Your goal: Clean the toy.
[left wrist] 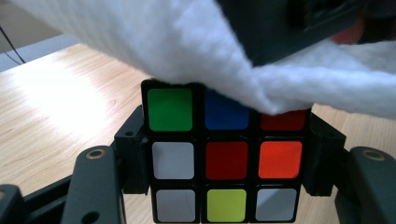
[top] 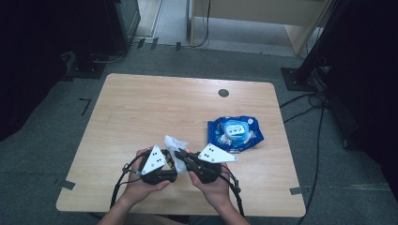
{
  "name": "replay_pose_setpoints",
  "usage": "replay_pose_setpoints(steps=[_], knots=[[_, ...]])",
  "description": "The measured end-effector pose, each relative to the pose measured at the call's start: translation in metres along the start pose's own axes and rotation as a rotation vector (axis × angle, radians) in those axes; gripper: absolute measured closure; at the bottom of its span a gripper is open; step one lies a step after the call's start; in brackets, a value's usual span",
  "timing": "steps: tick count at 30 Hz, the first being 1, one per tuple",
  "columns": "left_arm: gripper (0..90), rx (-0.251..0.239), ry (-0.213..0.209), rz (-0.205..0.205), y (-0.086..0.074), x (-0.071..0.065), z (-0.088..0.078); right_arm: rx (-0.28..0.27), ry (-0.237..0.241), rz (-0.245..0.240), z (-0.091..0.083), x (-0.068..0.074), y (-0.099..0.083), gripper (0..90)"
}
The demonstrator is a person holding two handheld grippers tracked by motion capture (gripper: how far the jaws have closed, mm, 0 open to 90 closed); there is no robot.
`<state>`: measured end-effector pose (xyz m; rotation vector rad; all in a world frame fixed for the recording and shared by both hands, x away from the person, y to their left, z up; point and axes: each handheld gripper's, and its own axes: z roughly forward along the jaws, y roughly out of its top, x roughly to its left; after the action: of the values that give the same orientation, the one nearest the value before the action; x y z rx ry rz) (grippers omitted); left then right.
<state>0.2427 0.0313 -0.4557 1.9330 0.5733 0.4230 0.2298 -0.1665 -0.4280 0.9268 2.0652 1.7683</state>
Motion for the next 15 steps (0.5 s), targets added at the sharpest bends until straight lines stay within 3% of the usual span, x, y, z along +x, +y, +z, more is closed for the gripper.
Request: replay_pose_setpoints(steps=[7, 10, 15], knots=[[34.2, -0.008, 0.001, 0.001, 0.001, -0.002, -0.001, -0.025, -0.032, 0.004, 0.001, -0.004, -0.005, 89.2], [34.2, -0.021, -0.008, -0.022, 0.002, 0.000, -0.003, -0.040, -0.063, 0.003, 0.000, -0.008, -0.007, 89.1], [34.2, -0.027, -0.010, -0.015, 0.004, 0.001, -0.006, -0.036, -0.122, 0.021, -0.002, -0.020, -0.011, 89.0]])
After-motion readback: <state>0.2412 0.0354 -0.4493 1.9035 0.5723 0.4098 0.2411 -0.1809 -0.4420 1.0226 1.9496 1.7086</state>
